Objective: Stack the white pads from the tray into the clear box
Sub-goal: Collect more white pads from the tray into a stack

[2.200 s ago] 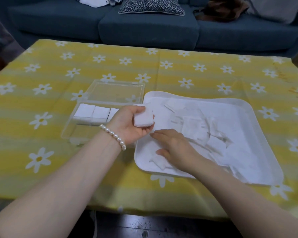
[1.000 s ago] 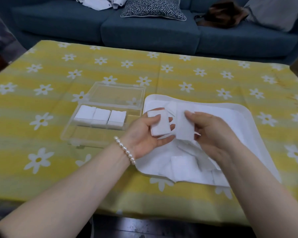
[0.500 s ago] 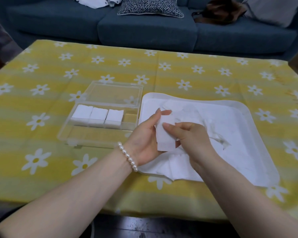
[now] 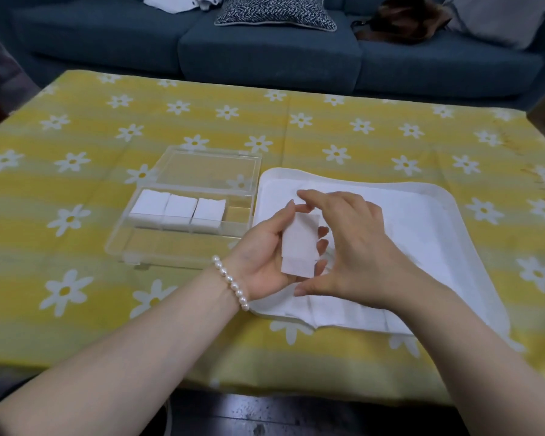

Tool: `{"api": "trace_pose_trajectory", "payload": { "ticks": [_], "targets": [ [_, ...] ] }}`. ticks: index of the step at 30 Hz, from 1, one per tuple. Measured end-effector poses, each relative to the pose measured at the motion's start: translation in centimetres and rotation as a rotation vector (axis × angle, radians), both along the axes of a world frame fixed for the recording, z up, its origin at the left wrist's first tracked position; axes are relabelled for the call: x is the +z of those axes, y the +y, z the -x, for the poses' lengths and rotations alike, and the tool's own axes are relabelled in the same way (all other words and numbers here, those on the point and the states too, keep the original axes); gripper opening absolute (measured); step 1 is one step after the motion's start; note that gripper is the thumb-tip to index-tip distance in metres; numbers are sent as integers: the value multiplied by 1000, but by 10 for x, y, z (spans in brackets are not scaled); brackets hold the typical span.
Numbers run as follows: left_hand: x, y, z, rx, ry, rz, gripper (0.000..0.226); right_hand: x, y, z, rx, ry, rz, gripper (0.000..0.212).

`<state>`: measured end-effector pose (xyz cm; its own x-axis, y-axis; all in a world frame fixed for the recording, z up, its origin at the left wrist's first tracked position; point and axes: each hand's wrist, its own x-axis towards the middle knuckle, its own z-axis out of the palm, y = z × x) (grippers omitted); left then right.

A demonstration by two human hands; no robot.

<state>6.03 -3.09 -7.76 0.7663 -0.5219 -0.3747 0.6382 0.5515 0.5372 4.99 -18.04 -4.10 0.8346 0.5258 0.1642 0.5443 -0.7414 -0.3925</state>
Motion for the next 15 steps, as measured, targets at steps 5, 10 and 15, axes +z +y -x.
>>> {"api": "trace_pose_trajectory", "payload": {
  "ticks": [5, 10, 15],
  "targets": [
    [-1, -3, 2, -40, -6, 37, 49, 0, 3, 1, -22, -6, 2, 102],
    [0, -4, 4, -98, -10, -5, 43, 2, 2, 0, -24, 49, -19, 104],
    [1, -6, 5, -99, 6, -4, 41, 4, 1, -2, -53, 53, -36, 96]
  ]
}}
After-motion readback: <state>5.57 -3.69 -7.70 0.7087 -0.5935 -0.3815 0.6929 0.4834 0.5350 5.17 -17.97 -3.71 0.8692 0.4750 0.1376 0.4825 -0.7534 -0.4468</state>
